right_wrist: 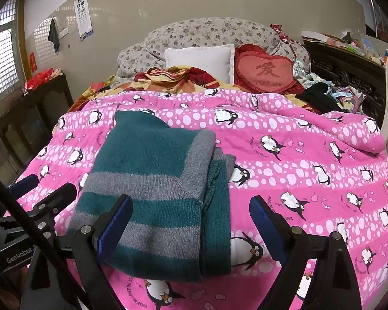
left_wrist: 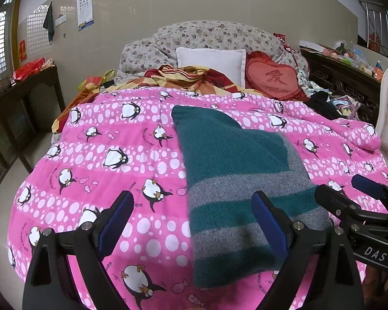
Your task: Fold small clothes
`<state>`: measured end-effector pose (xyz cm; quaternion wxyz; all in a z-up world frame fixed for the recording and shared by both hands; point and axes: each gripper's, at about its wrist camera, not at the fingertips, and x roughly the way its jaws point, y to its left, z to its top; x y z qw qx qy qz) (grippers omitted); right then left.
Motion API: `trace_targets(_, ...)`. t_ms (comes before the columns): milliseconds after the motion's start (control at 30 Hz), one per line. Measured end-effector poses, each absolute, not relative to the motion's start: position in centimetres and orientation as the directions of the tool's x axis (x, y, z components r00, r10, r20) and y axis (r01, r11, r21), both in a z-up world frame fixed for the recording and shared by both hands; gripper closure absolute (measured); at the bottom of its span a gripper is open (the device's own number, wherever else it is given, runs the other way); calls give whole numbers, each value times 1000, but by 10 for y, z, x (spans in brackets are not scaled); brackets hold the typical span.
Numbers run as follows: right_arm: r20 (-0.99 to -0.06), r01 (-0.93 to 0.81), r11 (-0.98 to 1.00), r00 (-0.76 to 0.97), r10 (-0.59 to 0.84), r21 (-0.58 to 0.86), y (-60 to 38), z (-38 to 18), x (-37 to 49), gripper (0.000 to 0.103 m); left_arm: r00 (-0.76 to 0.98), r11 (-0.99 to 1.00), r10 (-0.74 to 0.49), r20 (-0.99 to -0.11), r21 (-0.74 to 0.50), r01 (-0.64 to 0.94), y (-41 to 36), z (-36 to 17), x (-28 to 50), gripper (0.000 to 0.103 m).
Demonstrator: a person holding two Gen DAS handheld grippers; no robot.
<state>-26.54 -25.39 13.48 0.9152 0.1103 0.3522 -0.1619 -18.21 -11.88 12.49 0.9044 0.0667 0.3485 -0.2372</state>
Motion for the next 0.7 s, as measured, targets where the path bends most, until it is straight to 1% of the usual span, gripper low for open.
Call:
trace_targets(467,-687,369,926,695,-213,85,-252,132,-263,9,643,877,-384,-663,-45,478,-118,124,-181,11)
trace_targets(700,-688,367,926,695,-209,90,-253,132,-263,9,667,875,-385,-637,-24,483,-116,120,-186,11)
